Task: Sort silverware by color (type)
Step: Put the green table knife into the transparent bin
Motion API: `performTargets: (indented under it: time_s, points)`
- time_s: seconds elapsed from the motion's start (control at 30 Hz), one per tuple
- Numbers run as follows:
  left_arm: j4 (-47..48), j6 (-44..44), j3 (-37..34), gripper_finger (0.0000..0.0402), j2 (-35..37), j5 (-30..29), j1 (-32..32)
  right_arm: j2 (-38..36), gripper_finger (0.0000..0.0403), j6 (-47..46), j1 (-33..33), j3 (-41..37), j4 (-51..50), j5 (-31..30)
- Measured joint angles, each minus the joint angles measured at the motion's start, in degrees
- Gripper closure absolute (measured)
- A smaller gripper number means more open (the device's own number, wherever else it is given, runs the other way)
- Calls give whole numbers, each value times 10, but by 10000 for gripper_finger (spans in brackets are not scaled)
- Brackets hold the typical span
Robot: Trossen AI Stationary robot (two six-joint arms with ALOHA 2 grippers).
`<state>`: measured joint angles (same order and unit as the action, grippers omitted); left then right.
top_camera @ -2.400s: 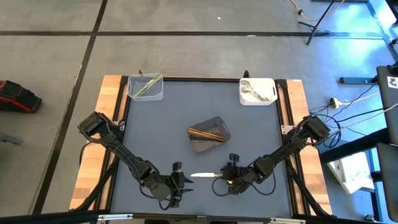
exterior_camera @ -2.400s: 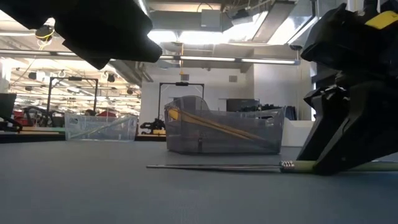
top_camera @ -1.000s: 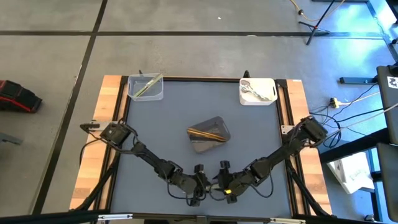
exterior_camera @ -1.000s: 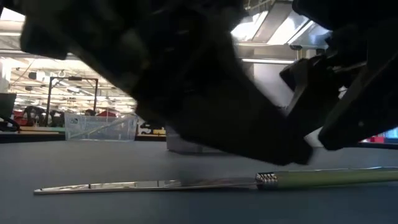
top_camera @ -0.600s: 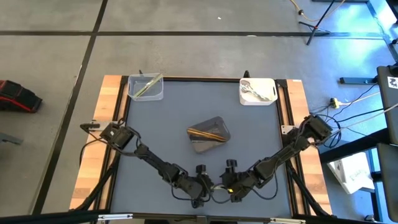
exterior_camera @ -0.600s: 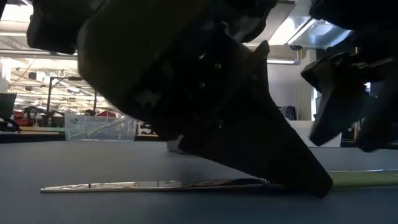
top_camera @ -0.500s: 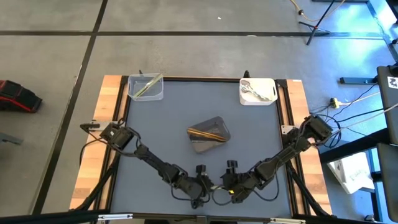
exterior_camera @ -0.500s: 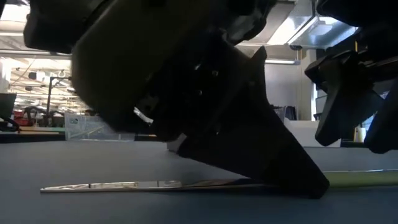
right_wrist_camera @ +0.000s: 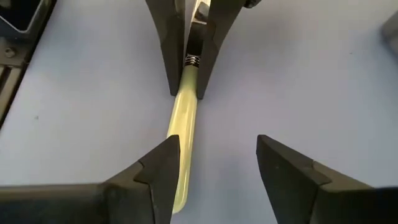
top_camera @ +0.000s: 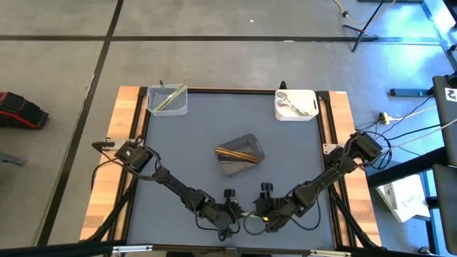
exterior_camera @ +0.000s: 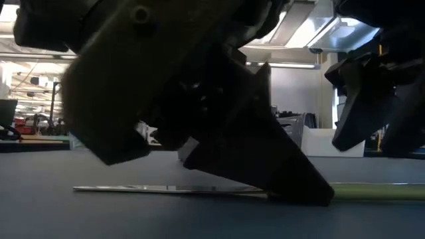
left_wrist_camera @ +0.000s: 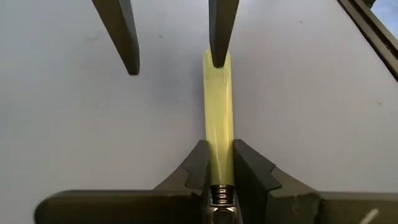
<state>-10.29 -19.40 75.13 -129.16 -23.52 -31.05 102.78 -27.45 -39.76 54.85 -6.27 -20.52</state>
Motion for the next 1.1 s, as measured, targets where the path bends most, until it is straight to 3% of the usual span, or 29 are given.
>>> performTargets:
  time_s: [0.2,0.33,0.5,0.9,1.1]
  points:
    - [52,-3,-6,345,45,8,-22,-32,205,-8,-8,0,-9,-5]
    - [133,-25,-6,346,105,7,-48,-57,205,-6,-36,0,-28,-49]
    - [236,-45,-5,347,186,-70,-79,-65,205,-7,-65,0,-65,-120]
    - [473,-58,-4,346,387,-189,-67,-65,205,-14,-59,-2,-76,-110]
    - [513,-59,-56,346,470,-255,-17,-65,205,-34,-60,-2,-73,-110]
